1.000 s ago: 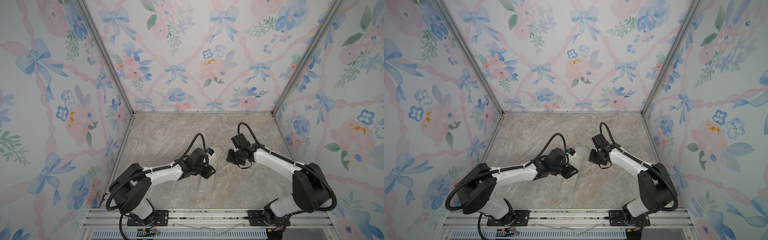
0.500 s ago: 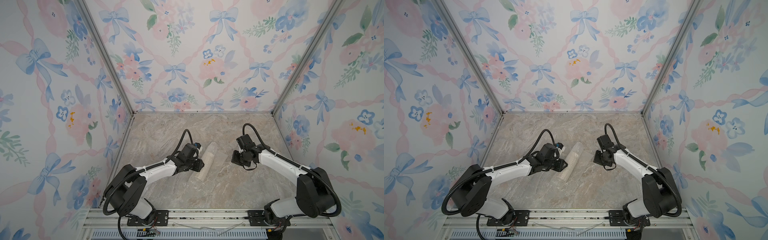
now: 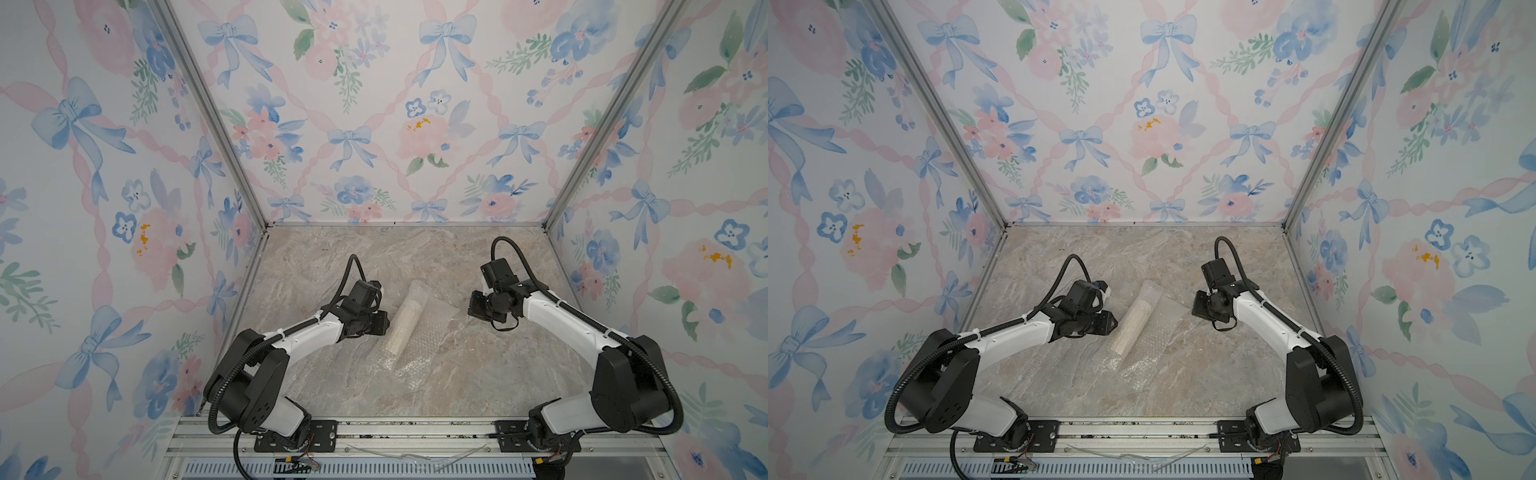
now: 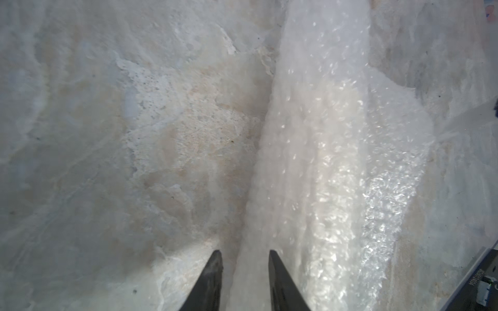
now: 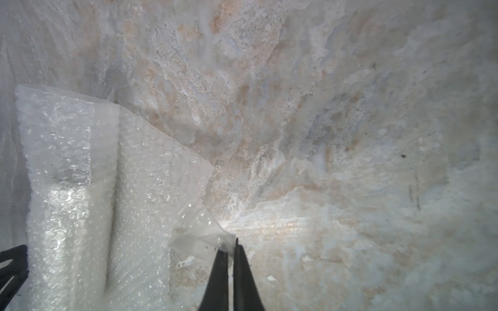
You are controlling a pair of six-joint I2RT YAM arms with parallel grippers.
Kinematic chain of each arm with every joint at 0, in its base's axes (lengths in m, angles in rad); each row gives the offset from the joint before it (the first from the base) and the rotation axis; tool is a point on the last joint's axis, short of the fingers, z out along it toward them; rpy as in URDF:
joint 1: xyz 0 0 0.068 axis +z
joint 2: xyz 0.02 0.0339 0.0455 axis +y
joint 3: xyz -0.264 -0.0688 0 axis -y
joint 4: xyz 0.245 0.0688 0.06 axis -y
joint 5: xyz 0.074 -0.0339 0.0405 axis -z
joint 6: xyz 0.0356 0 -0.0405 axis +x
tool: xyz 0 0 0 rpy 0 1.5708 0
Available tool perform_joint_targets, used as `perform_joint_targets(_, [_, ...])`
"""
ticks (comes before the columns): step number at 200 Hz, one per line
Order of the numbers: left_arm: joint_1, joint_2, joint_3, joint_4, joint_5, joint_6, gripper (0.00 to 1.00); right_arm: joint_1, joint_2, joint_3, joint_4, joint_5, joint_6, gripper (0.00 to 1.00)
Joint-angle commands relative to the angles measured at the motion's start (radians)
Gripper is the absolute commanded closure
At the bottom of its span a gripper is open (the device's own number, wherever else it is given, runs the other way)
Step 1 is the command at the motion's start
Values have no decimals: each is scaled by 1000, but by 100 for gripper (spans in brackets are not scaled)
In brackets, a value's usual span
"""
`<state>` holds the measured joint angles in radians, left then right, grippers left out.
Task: Unwrap the vase from the bubble wrap
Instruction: Unwrap the bubble wrap at the center of the board.
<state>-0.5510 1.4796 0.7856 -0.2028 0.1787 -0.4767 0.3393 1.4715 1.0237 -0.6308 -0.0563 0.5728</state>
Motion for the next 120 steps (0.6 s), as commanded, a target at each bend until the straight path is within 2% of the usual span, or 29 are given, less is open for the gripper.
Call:
perform_joint_targets(1, [19,-17,26,-52,-8,0,68,-26,35,52,-35,7,-48,100])
perform_joint_targets(46, [49,-75,71,-94,-45,26,65,-53,51,77,-40,-28,-65,100])
perform_joint_targets(52, [48,-86,83,-96,-40,37,64,-60,43,72,-37,-45,-65,90])
perform_joint_targets(58, [46,-98,92,-98,-30,49,64,-68,31,71,-36,-68,-66,71])
perform_joint_targets(64, [43,-110,101,-99,-23,62,58,-74,16,69,-38,-87,-67,55])
perform_joint_targets(75, [30,-129,116,-103,-10,82,55,-75,-22,62,-41,-113,-66,42])
perform_joint_targets(89, [8,-151,134,-110,2,107,53,-75,-83,34,-31,-162,-48,30])
perform_joint_targets(120, [-121,-155,173,-152,-78,170,49,-21,-189,-59,-25,-201,21,30])
